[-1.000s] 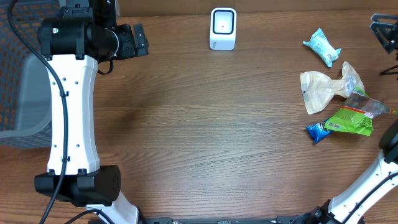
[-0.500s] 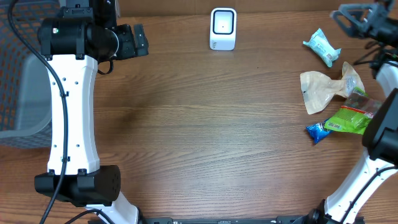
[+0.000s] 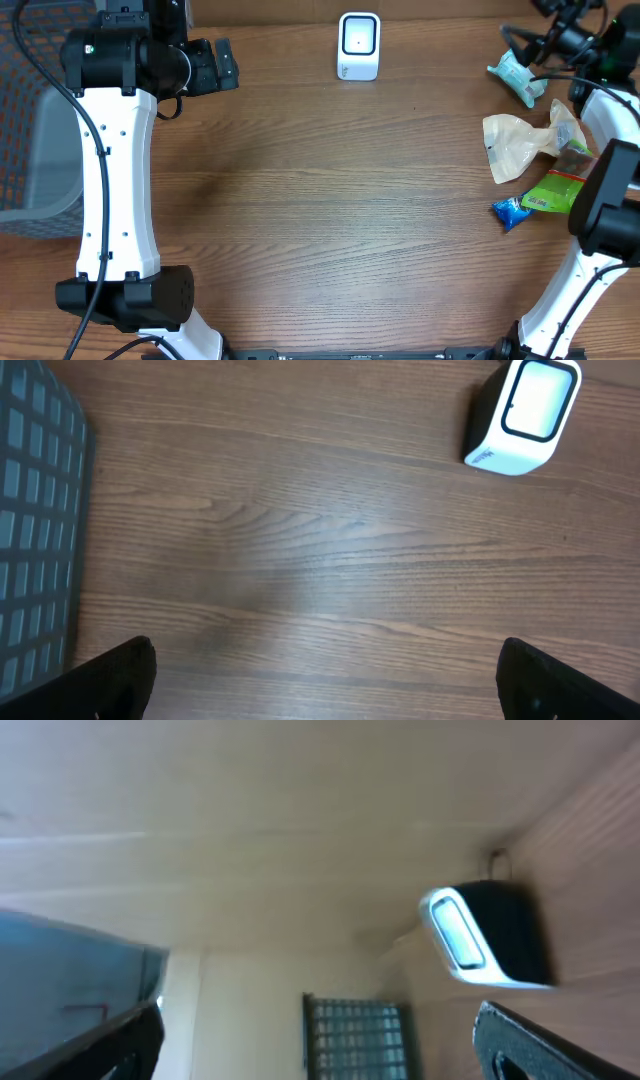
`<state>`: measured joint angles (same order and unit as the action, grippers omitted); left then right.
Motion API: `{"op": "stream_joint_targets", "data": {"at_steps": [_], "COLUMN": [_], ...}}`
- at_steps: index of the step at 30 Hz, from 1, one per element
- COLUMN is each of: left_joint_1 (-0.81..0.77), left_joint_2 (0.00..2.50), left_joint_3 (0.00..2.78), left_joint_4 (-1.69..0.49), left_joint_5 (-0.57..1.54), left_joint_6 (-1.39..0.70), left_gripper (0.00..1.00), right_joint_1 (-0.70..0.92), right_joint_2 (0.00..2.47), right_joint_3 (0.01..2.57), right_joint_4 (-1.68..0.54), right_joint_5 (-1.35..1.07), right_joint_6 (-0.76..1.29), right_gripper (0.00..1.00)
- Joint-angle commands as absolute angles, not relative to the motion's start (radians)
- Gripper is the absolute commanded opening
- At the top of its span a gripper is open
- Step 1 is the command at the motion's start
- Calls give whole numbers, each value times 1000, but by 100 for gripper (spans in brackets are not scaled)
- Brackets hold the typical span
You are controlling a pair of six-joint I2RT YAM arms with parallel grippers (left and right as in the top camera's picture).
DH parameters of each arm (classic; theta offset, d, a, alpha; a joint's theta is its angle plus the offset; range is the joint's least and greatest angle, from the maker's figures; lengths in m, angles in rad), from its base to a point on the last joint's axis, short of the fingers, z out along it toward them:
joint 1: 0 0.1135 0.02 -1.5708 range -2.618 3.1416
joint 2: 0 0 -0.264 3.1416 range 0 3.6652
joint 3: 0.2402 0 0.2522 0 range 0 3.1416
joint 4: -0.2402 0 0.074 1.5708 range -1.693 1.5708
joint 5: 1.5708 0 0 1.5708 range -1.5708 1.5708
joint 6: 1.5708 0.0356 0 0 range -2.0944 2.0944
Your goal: Scan the item barcode
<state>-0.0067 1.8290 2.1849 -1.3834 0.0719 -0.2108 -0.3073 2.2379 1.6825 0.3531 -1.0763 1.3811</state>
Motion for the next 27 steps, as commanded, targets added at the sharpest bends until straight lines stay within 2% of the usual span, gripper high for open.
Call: {"op": "stream_joint_targets", "data": {"at_steps": [1, 8, 11, 17, 23, 27], "left_joint_1": [-7, -7, -7, -7, -7, -7], "left_joint_2": [1812, 1812, 1812, 1812, 1812, 1812], "left_joint_3": [2188, 2188, 2188, 2188, 2188, 2188], "left_joint_4": [-1381, -1380, -1381, -1380, -1380, -1380], "left_joint_5": [78, 78, 78, 78, 78, 78], "left_joint_6": [-224, -224, -224, -224, -224, -224], "left_gripper": [100, 100, 100, 100, 100, 100], "right_joint_1": [-275, -218, -176, -69, 59, 137], "right_joint_2": [2205, 2180, 2177, 2174, 2133, 2074], "right_joint_3": [1734, 1859, 1992, 2249, 2394, 2397], "right_joint_4": [231, -165, -452, -839, -1056, -1160], "right_joint_5": [-987, -840, -699, -461, -288, -172], "right_joint_6": [1089, 776, 573, 325, 132, 91], "right_gripper": [100, 100, 100, 100, 100, 100]}}
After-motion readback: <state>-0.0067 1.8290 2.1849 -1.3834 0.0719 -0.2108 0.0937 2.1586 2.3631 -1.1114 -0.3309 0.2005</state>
